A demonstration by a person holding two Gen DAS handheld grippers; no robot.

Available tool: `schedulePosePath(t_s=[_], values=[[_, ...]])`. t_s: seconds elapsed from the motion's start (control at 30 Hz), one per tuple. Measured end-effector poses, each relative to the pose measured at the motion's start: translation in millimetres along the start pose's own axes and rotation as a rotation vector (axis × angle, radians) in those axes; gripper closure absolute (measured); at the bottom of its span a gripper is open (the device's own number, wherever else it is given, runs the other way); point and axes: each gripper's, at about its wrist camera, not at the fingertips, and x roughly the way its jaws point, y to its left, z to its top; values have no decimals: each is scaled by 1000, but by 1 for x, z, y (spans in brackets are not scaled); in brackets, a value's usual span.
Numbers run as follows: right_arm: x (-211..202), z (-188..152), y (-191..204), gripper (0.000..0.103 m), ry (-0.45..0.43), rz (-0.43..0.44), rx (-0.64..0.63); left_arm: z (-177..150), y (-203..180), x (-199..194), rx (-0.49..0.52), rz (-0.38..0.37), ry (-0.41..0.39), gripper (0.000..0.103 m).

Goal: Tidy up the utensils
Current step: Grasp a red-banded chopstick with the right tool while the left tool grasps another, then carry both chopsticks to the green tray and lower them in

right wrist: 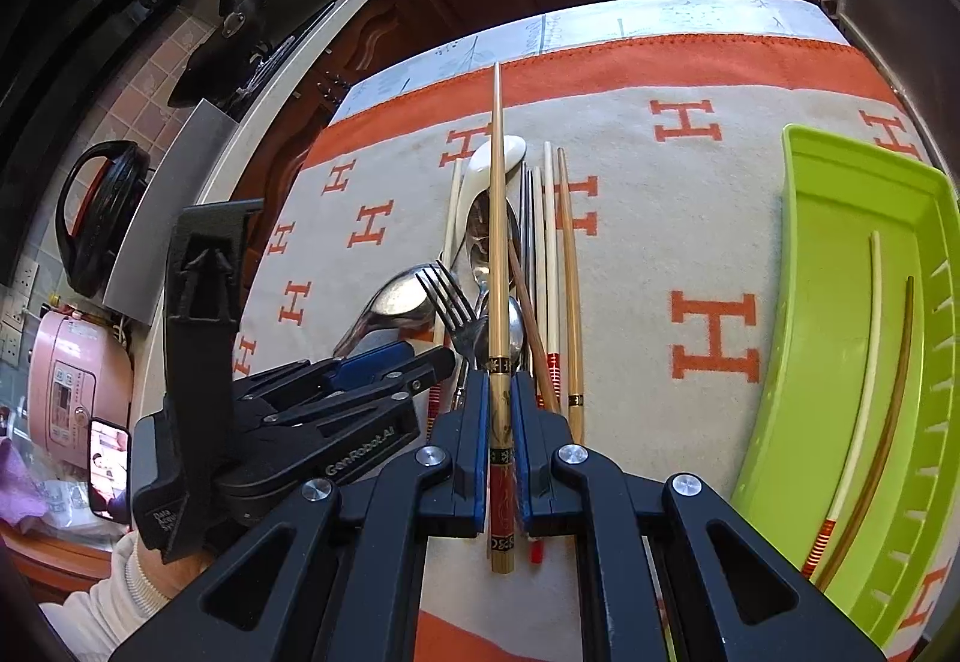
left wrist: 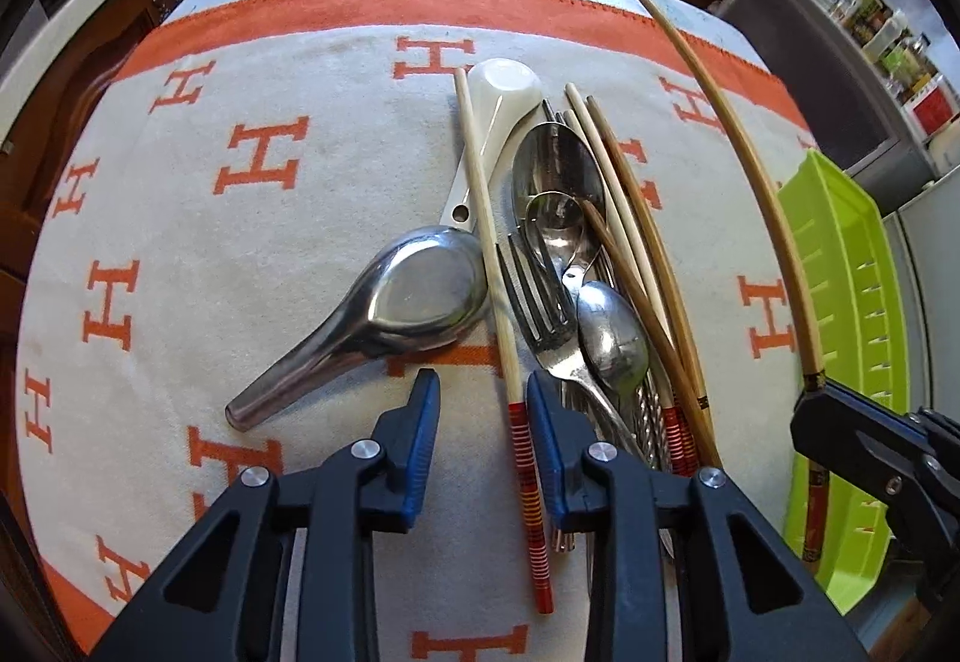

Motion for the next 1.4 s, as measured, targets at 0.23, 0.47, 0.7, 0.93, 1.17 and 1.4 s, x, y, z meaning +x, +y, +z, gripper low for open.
schedulePosePath(t_s=[0.23,0.47,0.7,0.93,1.17,1.4], values=[[-8,-3,-7,96,-14,6,22,6,-14,6,-51,-99,2,100],[-25,-6,-14,96,-39,32,46,2,-1,-19,-112,-199,-31,100],[-51,-22,-30,96,-69,40,99,-6,-14,-63,-66,-272,-90,99],[-79,-45,-57,96,-97,4,177,-11,-49,-96,38,-360,-94,99],[-115,-68,-87,96,-159,-84,252,-18,-103,-94,135,-368,-67,99],[-130,-88,-118,96,-160,-152,333,-24,-145,-78,206,-348,-29,99]])
